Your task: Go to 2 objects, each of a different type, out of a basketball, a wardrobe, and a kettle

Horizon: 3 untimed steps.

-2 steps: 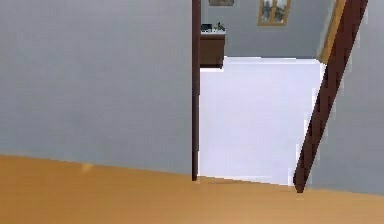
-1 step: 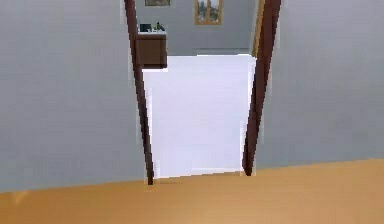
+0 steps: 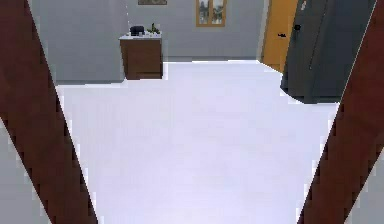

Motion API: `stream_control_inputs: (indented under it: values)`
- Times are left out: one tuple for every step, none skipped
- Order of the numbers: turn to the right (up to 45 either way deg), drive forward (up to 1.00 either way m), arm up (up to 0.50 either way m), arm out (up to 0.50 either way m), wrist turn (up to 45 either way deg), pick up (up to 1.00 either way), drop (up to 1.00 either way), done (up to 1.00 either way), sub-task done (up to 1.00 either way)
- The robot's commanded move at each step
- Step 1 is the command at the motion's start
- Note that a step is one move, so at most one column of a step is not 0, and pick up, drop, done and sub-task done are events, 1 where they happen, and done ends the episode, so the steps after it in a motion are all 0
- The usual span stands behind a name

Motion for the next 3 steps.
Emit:
stream_control_inputs:
  values:
    - [0.0, 0.2, 0.0, 0.0, 0.0, 0.0, 0.0, 0.0, 0.0]
    - [-3.0, 0.0, 0.0, 0.0, 0.0, 0.0, 0.0, 0.0, 0.0]
    - [0.0, 1.0, 0.0, 0.0, 0.0, 0.0, 0.0, 0.0, 0.0]
